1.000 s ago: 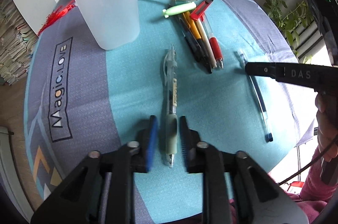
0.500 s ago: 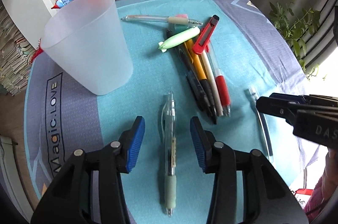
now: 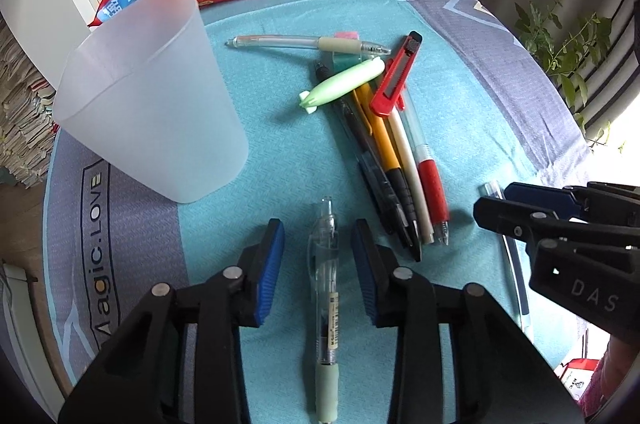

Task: Organize stationery
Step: 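Lift the green-grip pen with the left tool over the frosted cup while the right tool holds the blue pen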

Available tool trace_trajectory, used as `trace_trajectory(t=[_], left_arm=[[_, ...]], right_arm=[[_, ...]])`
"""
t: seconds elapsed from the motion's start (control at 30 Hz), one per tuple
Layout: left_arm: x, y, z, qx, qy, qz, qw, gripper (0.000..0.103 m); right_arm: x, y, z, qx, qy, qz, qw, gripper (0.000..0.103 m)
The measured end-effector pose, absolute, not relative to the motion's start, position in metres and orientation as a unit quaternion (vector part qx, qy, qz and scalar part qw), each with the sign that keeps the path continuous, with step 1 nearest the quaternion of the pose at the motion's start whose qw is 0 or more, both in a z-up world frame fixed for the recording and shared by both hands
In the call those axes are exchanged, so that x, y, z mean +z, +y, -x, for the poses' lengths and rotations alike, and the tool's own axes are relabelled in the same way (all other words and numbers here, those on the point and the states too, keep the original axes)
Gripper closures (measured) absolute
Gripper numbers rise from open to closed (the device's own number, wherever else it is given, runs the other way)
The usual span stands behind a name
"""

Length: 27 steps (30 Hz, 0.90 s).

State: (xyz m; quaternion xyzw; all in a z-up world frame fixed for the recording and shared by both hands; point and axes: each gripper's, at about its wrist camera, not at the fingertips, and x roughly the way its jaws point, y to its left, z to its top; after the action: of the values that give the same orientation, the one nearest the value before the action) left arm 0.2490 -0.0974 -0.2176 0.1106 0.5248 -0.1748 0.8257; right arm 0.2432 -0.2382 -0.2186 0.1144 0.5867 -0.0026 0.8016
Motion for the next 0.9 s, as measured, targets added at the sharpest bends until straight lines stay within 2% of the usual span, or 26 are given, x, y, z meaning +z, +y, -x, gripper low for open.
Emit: trace_trajectory(t=[0.07,0.13,0.17,0.2,0.9], left_arm=[[-0.217,-0.099,-0.247,-0.181,0.524,-0.111,0.825,0.082],[-0.218,-0.101,-0.247,-0.185,0.524,-0.111,0.824,0.089],[-0.218,-0.101,-0.247,-0.184,0.526,-0.107,0.824,0.089],[-0.217,-0.099,-0.248,-0.183,0.528,-0.1,0.823,0.089],[-0.133,-0.078,-0.193,-0.207,0.433,-0.075,0.874,0.09]], right_arm=[[-0.219,-0.234,-0.244,-0.004,0.584,-0.107,0.805,0.073],[-0.219,-0.231,-0.245,-0.006,0.579,-0.095,0.81,0.08],[-0.22,-0.231,-0.246,-0.005,0.578,-0.097,0.81,0.087],[-0.22,-0.231,-0.247,-0.003,0.578,-0.105,0.809,0.089],[-0.152,-0.237,-0.198,0.023,0.496,-0.123,0.859,0.09]])
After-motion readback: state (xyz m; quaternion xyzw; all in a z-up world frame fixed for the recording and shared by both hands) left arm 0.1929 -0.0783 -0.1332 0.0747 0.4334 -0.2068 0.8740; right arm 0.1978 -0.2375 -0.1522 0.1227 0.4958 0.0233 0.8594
